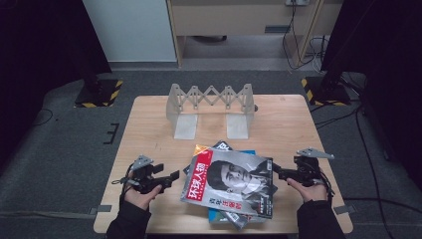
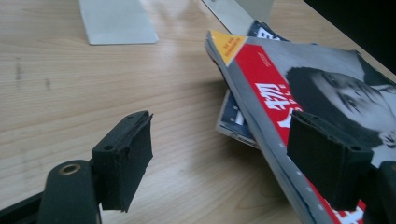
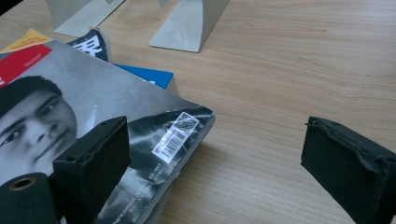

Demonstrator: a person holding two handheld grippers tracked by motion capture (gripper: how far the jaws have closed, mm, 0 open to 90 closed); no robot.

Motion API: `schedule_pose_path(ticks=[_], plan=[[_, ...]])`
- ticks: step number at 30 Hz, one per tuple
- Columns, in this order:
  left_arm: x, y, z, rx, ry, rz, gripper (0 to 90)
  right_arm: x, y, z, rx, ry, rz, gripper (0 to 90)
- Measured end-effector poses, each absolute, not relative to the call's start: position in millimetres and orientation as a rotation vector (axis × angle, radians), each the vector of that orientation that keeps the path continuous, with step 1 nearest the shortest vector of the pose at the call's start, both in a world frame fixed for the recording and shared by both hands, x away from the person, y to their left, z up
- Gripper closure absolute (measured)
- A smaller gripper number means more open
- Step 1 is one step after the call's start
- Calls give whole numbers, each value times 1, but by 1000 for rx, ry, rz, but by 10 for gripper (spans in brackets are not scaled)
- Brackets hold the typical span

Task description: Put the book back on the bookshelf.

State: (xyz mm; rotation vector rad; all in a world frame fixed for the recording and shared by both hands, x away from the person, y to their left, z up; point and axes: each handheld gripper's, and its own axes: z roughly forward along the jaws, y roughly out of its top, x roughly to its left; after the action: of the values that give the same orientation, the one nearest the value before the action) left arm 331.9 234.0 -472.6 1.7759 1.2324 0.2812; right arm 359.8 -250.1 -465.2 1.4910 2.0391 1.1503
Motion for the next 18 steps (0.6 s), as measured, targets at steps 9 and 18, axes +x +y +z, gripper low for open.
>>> schedule_pose_path(ticks=[9,18], plan=[[322,214,-475,1830,1184,211,240,355,-235,-465,1452,2081,1200,80],[315,201,-480,1877,1173,148,275,351,-227,-470,1432,2110,1211,77]])
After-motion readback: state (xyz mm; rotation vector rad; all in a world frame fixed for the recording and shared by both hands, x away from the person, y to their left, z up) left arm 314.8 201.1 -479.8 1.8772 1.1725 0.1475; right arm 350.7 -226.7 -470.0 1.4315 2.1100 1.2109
